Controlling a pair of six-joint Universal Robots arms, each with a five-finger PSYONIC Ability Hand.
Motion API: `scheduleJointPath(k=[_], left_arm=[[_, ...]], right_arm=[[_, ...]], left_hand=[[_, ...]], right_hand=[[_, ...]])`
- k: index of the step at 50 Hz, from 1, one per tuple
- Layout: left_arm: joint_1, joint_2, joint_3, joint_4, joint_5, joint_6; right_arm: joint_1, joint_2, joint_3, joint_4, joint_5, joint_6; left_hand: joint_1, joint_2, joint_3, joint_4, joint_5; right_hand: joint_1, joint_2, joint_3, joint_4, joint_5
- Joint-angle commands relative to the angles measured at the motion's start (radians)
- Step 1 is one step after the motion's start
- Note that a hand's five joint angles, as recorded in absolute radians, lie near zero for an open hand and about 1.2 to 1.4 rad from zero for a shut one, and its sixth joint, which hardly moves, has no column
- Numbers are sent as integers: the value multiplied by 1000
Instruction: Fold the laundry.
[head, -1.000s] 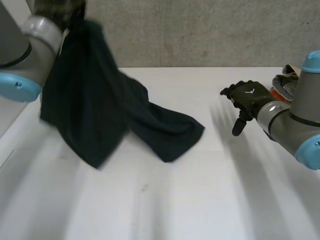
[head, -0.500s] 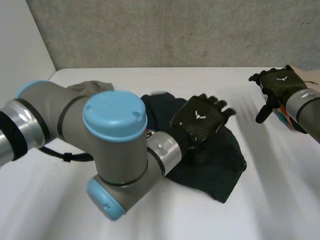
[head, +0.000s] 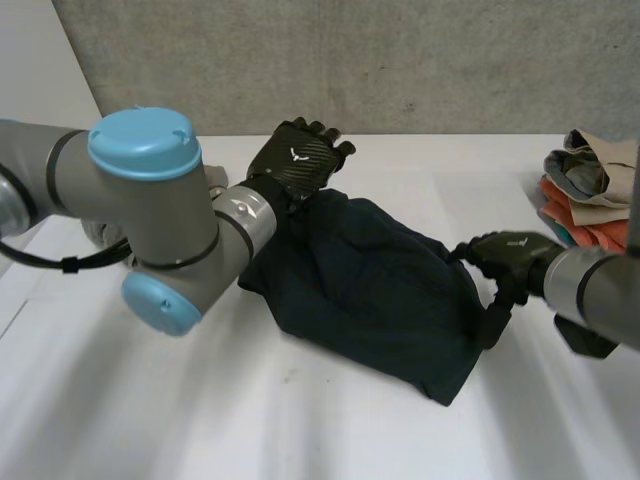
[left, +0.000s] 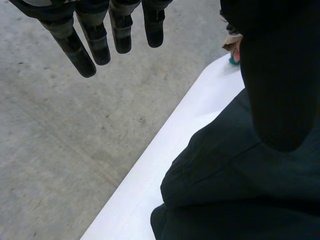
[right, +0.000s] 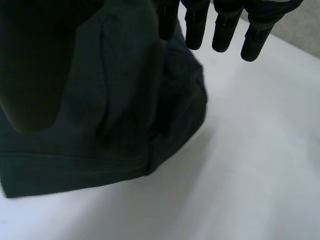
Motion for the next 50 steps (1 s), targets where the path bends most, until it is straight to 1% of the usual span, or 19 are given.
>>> scheduleJointPath(k=[1,8,12,13,14,15,16,19,20,23,24,27,28,31,32,34,39,44,50], left_arm=[[49,-193,244,-72,127,74],[75,-341,401,-137,144,170],[91,-416,460,-140,152,193],[89,-425,467,-143,155,193],[88,-430,470,-146,157,193],[86,-434,470,-149,160,194],[80,-433,468,-149,157,196],[71,-413,462,-140,146,197],[68,-382,450,-126,121,194],[63,-313,406,-95,55,188],[60,-252,363,-71,11,180],[59,-146,286,-16,-40,170],[60,-70,233,31,-58,156],[63,49,153,90,-63,128],[65,123,107,122,-67,105],[68,197,64,136,-70,81],[79,406,-32,107,-103,1],[91,607,-64,35,-138,-120],[118,727,-33,-2,-140,-241]], right_arm=[[34,-2,157,-245,65,167],[74,38,231,-453,136,256],[85,73,229,-510,179,257],[89,86,222,-520,182,257],[91,95,215,-522,182,259],[93,104,206,-519,180,260],[96,118,188,-516,180,262],[96,126,165,-499,176,259],[96,123,151,-484,171,257],[97,104,128,-471,163,250],[96,69,105,-465,153,235],[86,-6,71,-461,128,190],[79,-55,44,-456,107,158],[65,-121,-13,-444,70,113],[54,-153,-62,-427,50,90],[42,-181,-108,-398,36,84],[24,-244,-272,-286,4,102],[22,-311,-424,-165,-41,125],[22,-362,-515,-164,-55,135]], left_hand=[[-14,-30,-33,-25,-39],[-14,-30,-33,-25,-39],[95,79,76,84,70],[113,97,94,102,88],[142,126,123,131,117],[201,185,182,189,175],[419,403,400,408,394],[948,932,929,937,923],[1205,1189,1186,1194,1180],[1208,1192,1189,1197,1183],[1208,1192,1189,1197,1183],[1208,1192,1189,1197,1183],[1208,1192,1189,1197,1183],[1208,1192,1189,1197,1183],[1208,1192,1189,1197,1183],[1208,1192,1189,1197,1183],[1208,1192,1189,1197,1183],[1208,1192,1189,1197,1183],[1208,1192,1189,1197,1183]], right_hand=[[-47,-32,-32,-38,-40],[-47,-32,-32,-38,-40],[182,197,196,190,188],[325,340,339,333,331],[387,402,401,395,394],[455,470,469,463,461],[644,659,659,652,651],[1021,1036,1035,1029,1027],[1174,1189,1188,1182,1180],[1175,1190,1189,1183,1182],[1175,1190,1189,1183,1182],[1175,1190,1189,1183,1182],[1175,1190,1189,1183,1182],[1175,1190,1189,1183,1182],[1175,1190,1189,1183,1182],[1175,1190,1189,1183,1182],[1175,1190,1189,1183,1182],[1175,1190,1189,1183,1182],[1175,1190,1189,1183,1182]])
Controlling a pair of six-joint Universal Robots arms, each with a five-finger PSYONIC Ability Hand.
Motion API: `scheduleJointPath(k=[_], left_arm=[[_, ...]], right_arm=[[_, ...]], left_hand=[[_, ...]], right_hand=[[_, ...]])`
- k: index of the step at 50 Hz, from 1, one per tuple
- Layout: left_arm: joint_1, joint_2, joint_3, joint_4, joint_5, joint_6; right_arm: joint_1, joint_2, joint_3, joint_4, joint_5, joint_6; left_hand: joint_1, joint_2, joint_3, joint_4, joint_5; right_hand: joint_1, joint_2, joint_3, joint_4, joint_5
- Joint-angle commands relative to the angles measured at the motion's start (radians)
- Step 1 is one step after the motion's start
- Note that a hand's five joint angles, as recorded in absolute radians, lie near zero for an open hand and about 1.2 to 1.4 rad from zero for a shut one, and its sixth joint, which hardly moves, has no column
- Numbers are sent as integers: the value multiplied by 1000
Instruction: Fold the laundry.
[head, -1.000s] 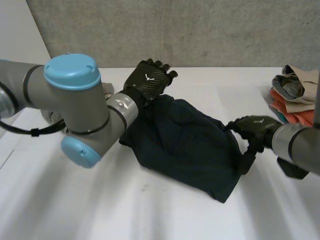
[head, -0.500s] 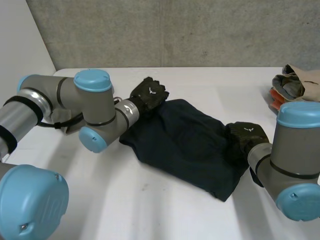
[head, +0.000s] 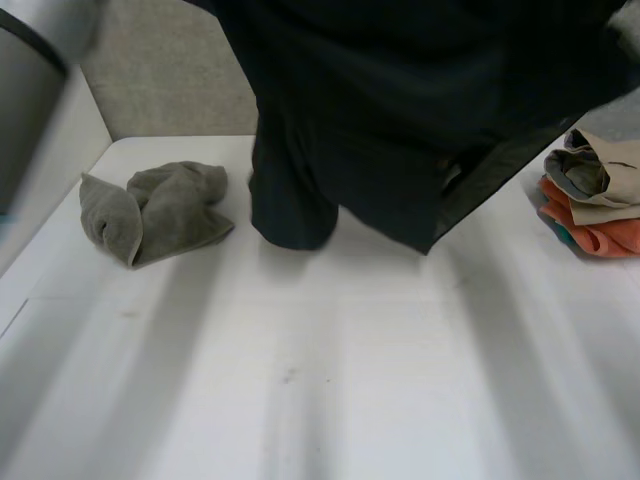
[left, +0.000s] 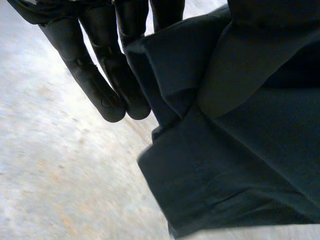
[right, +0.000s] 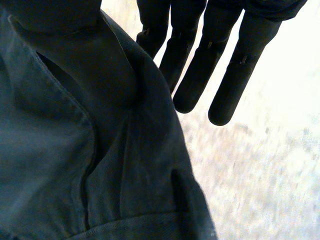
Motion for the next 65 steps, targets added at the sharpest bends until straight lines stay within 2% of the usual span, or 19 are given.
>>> scheduleJointPath(k=[1,7,12,20,23,27,28,31,32,33,36,39,42,47,50,53,58,59,65], left_arm=[[34,144,52,-65,-8,-152],[50,111,123,-127,6,-188],[56,2,164,-162,1,-193],[65,-280,203,-147,-29,-173],[68,-421,236,-111,-46,-140],[62,-587,324,-65,-52,-113],[53,-641,380,-49,-55,-102],[27,-709,456,-42,-80,-75],[9,-718,492,-47,-116,-49],[1,-719,506,-48,-139,-35],[-7,-695,507,-42,-243,14],[-13,-654,465,-39,-290,39],[-22,-580,344,-38,-292,51],[-53,-399,15,-47,-278,38],[-77,-324,-137,-53,-279,25],[-116,-233,-335,-73,-276,-2],[-179,-129,-585,-84,-270,-59],[-203,-105,-652,-87,-261,-76],[-274,-80,-822,-84,-229,-137]], right_arm=[[0,-68,-145,35,-24,20],[6,-60,-185,32,-16,39],[34,7,-192,10,-4,42],[75,233,-142,-88,45,-16],[86,351,-119,-170,57,-66],[94,509,-136,-345,128,-125],[97,562,-157,-412,190,-160],[95,636,-201,-496,293,-233],[95,665,-227,-522,350,-274],[97,670,-235,-522,372,-291],[103,661,-234,-488,393,-319],[111,621,-200,-436,377,-319],[117,546,-133,-323,328,-322],[129,411,42,-59,208,-349],[134,356,134,42,179,-372],[137,284,272,142,156,-394],[134,181,505,141,98,-437],[123,149,577,121,61,-454],[66,61,783,46,-73,-510]], left_hand=[[238,200,210,203,257],[238,200,210,203,257],[238,200,210,203,257],[238,200,210,203,257],[238,200,210,203,257],[206,168,178,172,225],[-175,-213,-203,-209,-156],[-650,-688,-678,-685,-631],[-901,-939,-929,-936,-882],[-984,-1022,-1012,-1018,-965],[-984,-1022,-1012,-1018,-965],[-984,-1022,-1012,-1018,-965],[-984,-1022,-1012,-1018,-965],[-984,-1022,-1012,-1018,-965],[-984,-1022,-1012,-1018,-965],[-984,-1022,-1012,-1018,-965],[-840,-877,-867,-874,-820],[-804,-842,-832,-839,-785],[-698,-736,-726,-733,-679]], right_hand=[[284,221,210,205,210],[284,221,210,205,210],[284,221,210,205,210],[284,221,210,205,210],[284,221,210,205,210],[284,221,210,205,210],[-137,-201,-211,-217,-212],[-619,-682,-693,-699,-693],[-896,-960,-970,-976,-971],[-937,-1001,-1011,-1017,-1012],[-937,-1001,-1011,-1017,-1012],[-937,-1001,-1011,-1017,-1012],[-937,-1001,-1011,-1017,-1012],[-937,-1001,-1011,-1017,-1012],[-937,-1001,-1011,-1017,-1012],[-803,-866,-877,-883,-877],[-447,-511,-522,-527,-522],[-389,-452,-463,-469,-463],[-300,-363,-374,-380,-374]])
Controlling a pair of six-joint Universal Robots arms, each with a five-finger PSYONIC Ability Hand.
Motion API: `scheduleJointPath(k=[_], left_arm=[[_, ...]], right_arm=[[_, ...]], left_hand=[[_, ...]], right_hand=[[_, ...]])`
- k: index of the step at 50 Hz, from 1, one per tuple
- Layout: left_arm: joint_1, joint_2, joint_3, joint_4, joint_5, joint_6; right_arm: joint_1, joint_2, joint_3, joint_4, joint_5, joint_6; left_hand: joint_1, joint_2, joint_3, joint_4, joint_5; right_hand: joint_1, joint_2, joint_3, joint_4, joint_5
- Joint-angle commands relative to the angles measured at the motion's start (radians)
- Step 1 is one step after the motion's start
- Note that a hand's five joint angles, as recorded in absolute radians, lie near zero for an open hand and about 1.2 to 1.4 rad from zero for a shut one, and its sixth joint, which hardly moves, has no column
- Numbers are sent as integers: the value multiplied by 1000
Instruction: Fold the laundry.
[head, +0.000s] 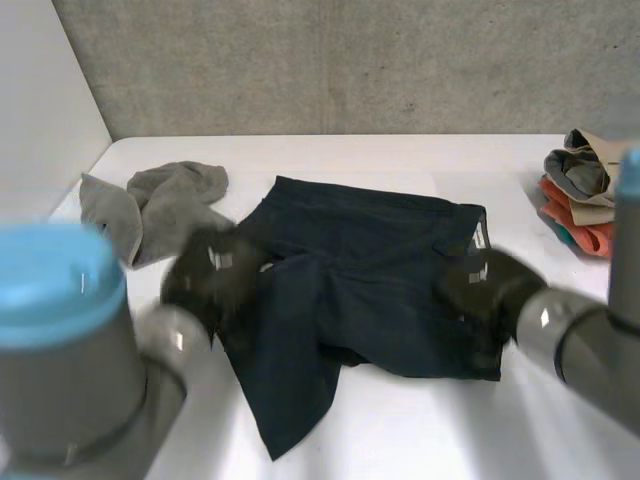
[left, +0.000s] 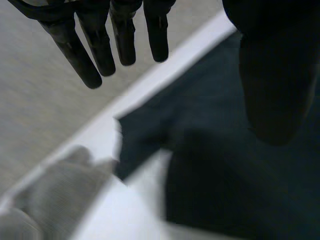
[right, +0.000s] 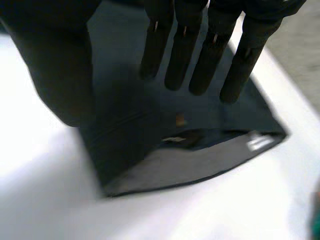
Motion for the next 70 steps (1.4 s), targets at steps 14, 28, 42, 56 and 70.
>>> scheduleJointPath(k=[14,28,42,56,70], left_arm=[[-110,-134,-218,131,-59,-105],[-119,-227,-139,259,-79,31],[-72,-293,-67,429,-145,152],[-49,28,-240,82,7,254],[34,53,-118,-252,73,248]], right_arm=[[-105,-84,446,-437,-242,-110],[-138,59,397,-689,-237,-97],[-143,139,351,-789,-187,-75],[-247,-104,244,65,-199,-176],[-277,-70,107,253,-279,-315]], left_hand=[[-186,-175,-172,-177,-178],[-62,-52,-48,-53,-55],[1035,1046,1050,1045,1043],[1035,1046,1050,1045,1043],[1035,1046,1050,1045,1043]], right_hand=[[-378,-374,-375,-372,-370],[-232,-228,-228,-226,-224],[709,713,712,715,716],[709,713,712,715,716],[709,713,712,715,716]])
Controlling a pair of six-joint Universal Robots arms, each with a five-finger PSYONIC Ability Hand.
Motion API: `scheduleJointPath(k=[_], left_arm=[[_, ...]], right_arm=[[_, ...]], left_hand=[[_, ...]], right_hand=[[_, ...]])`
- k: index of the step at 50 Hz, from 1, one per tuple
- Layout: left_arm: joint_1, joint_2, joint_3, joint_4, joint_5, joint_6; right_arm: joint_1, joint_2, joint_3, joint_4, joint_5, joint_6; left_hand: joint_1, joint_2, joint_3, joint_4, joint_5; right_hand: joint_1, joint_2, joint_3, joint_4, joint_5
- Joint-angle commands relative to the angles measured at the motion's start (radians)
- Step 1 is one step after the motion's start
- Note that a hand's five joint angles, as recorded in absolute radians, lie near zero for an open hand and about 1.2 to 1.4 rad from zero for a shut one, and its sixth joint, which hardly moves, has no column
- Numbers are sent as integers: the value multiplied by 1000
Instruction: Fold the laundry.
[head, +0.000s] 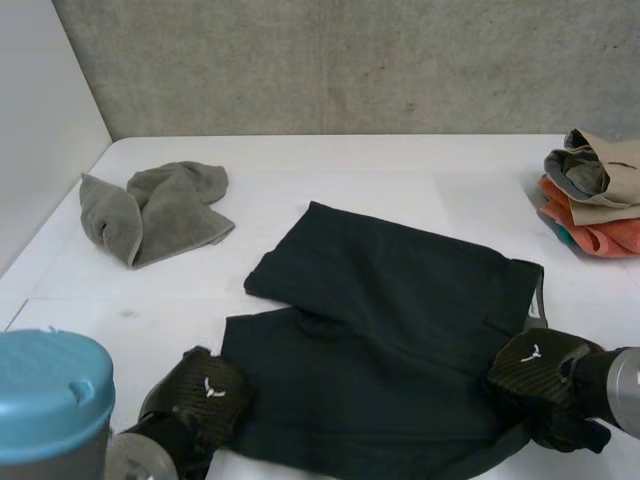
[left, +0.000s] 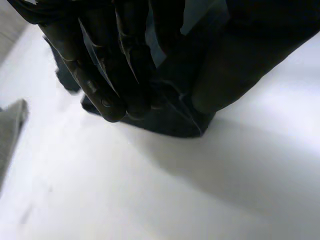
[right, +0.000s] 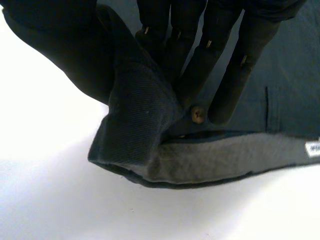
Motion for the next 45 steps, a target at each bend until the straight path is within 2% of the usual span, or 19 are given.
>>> scheduleJointPath(k=[1,9,10,13,14,19,21,24,28,33,39,45], left_arm=[[58,-50,137,-29,7,-5],[104,-162,445,184,-19,-5],[118,-175,524,246,-35,-7],[135,-190,653,339,-58,-11],[145,-196,731,409,-68,-17],[184,-204,930,619,-99,-40],[187,-204,985,640,-108,-48],[189,-204,1010,606,-104,-57],[198,-184,956,497,-96,-117],[208,-138,786,439,-91,-206],[207,-109,510,439,-61,-257],[182,-150,226,506,-24,-257]], right_arm=[[42,54,-101,-99,-18,74],[102,105,-328,-355,77,313],[109,108,-380,-447,95,364],[119,103,-460,-585,117,430],[125,100,-508,-692,134,476],[151,80,-602,-1019,207,606],[175,82,-617,-1111,244,648],[194,88,-632,-1125,258,645],[206,114,-638,-1095,247,643],[223,139,-576,-1041,234,640],[228,192,-427,-1026,197,640],[225,318,-220,-1033,109,631]], left_hand=[[249,202,216,204,221],[249,202,216,204,221],[249,202,216,204,221],[249,202,216,204,221],[249,202,216,204,221],[249,202,216,204,221],[249,202,216,204,221],[249,202,216,204,221],[249,202,216,204,221],[249,202,216,204,221],[249,202,216,204,221],[249,202,216,204,221]], right_hand=[[285,229,235,204,231],[285,229,235,204,231],[285,229,235,204,231],[285,229,235,204,231],[285,229,235,204,231],[285,229,235,204,231],[285,229,235,204,231],[285,229,235,204,231],[285,229,235,204,231],[285,229,235,204,231],[285,229,235,204,231],[285,229,235,204,231]])
